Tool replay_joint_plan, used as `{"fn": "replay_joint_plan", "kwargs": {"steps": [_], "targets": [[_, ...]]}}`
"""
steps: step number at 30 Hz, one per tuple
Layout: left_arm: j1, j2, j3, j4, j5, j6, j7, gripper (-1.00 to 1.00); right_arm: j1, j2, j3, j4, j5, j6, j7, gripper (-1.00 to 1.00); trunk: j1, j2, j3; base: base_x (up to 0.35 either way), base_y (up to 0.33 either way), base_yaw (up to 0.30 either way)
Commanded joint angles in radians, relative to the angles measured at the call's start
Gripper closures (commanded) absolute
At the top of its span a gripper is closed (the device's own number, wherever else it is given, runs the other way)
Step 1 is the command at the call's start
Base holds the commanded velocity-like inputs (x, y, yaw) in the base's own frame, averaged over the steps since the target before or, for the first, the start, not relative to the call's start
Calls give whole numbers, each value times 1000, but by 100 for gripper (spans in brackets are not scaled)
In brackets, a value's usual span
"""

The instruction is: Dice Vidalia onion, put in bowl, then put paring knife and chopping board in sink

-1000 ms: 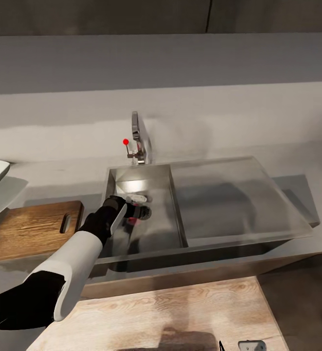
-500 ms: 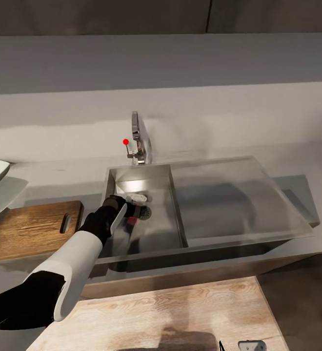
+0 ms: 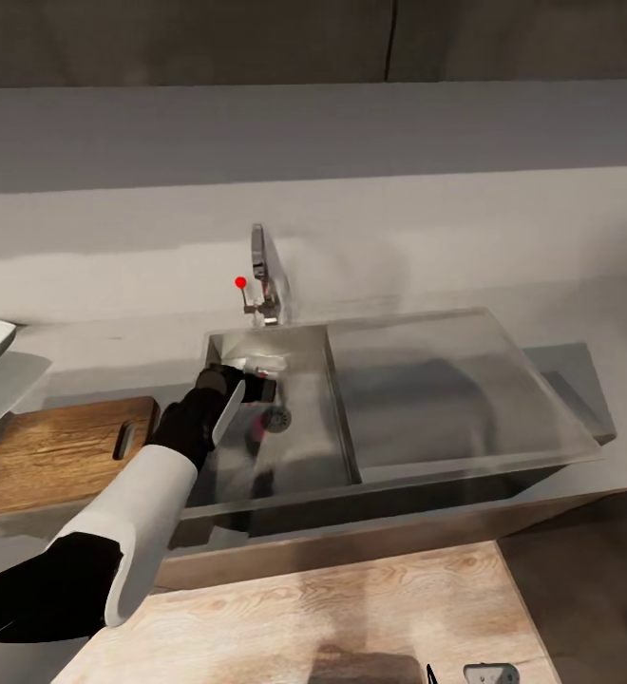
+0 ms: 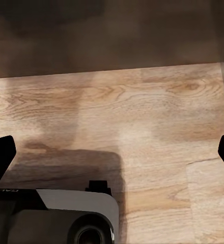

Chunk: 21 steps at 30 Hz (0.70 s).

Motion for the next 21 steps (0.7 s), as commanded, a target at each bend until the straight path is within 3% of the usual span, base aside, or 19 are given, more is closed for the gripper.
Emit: {"fn": "replay_joint_plan", "kwargs": {"steps": [1, 9, 15, 21], "targets": [[0, 0, -1, -29, 0, 7, -3, 100, -1, -1, 8, -1, -10, -6, -7, -100, 1, -2, 0, 0, 0, -49], [5, 2, -1, -195, 5, 67, -3, 100, -1, -1, 8, -1, -10, -6, -7, -100, 1, -2, 13, 0, 0, -11], [121, 3, -1, -475, 5, 191, -4, 100, -1, -1, 8, -1, -10, -6, -7, -100, 1, -2, 22, 0, 0, 0], [277, 10, -1, -731, 4, 218, -6, 100, -1, -1, 8, 0, -9, -6, -7, -100, 1, -2, 32, 0, 0, 0]]}}
